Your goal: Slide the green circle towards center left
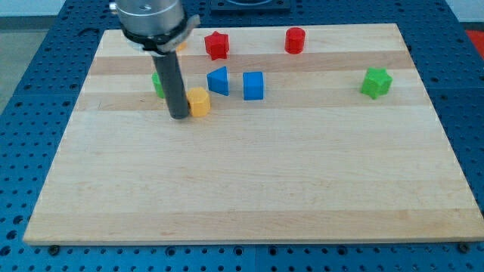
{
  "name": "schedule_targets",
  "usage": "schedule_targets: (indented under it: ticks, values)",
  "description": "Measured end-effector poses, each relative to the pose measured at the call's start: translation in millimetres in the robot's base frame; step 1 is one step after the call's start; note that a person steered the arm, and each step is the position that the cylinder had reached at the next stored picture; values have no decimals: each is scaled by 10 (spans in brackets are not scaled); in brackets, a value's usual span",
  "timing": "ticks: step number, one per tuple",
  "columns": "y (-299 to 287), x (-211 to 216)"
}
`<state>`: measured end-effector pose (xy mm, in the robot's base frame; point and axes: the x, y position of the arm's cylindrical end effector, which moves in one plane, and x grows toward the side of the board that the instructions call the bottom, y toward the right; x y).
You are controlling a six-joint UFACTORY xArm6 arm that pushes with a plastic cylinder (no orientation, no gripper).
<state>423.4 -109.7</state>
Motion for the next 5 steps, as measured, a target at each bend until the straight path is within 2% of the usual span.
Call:
schedule_targets:
  ticks: [1, 3, 4, 5]
  values:
    - [-34, 165]
    - [-1071, 161]
    - [-1341, -71]
    - [-1358, -525]
